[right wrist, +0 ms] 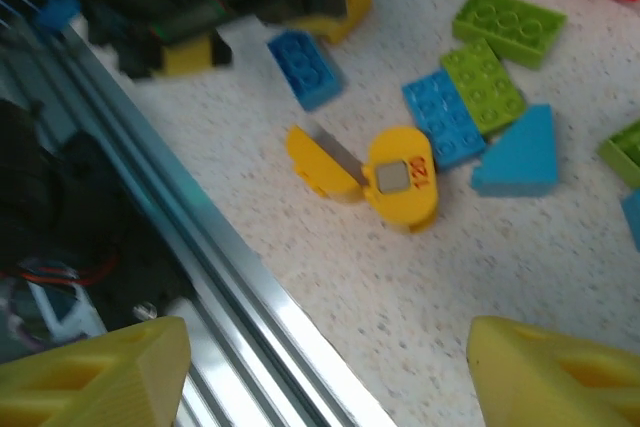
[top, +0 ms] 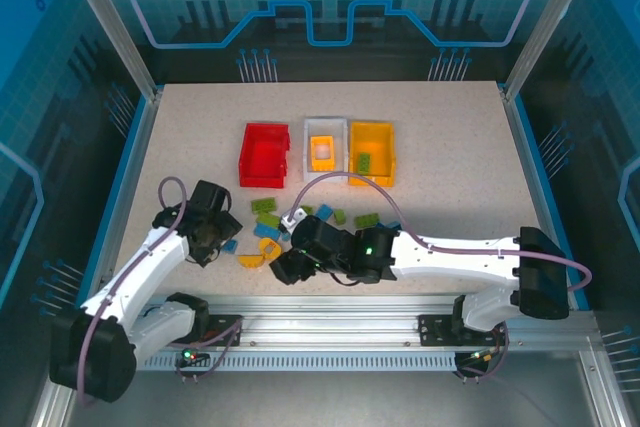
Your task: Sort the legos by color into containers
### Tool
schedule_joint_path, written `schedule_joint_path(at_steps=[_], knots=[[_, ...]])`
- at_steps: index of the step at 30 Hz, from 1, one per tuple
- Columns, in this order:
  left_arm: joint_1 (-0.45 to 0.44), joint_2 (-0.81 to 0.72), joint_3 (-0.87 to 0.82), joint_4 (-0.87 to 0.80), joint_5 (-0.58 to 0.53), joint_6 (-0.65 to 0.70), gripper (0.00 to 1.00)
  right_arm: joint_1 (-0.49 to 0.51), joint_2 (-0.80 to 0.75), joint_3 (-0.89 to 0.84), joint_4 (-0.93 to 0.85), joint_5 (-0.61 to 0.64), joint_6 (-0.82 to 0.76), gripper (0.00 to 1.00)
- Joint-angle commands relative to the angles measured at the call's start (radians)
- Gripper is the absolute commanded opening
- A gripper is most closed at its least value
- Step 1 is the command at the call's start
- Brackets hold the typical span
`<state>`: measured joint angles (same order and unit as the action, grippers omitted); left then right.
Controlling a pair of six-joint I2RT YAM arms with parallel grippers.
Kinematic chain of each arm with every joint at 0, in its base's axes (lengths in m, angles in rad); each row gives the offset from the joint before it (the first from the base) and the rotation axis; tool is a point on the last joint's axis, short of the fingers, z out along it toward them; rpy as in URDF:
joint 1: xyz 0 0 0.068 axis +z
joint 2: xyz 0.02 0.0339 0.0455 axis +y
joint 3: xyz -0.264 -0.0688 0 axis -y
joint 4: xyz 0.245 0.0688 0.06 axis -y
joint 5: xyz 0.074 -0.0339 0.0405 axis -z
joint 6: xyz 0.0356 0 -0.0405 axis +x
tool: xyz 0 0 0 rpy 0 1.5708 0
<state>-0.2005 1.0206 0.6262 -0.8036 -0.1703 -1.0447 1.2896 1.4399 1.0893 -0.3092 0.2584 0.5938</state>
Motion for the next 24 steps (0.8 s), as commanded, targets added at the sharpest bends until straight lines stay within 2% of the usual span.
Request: schedule_joint_path(at_steps=[1,8,18,22,24], knots=[[0.033,0.026,-0.036,0.087,0.065,-0.094,0.81,0.005,-0.039,0.011,0.082,-0.011,-0.027,0.77],[0.036,0.123,-0.058,0.174,0.070,-0.131,0.80,-0.002,-0.038,-0.003,0.065,-0.008,0.001,0.77],[0.042,0.200,-0.106,0.243,0.040,-0.153,0.61,-0.014,-0.054,-0.012,0.063,0.005,0.017,0.75],[0.042,0.208,-0.118,0.265,0.038,-0.155,0.48,-0.017,-0.054,-0.017,0.066,0.005,0.028,0.75],[0.042,0.196,-0.117,0.261,0.039,-0.152,0.32,-0.018,-0.059,-0.023,0.065,0.012,0.033,0.74]])
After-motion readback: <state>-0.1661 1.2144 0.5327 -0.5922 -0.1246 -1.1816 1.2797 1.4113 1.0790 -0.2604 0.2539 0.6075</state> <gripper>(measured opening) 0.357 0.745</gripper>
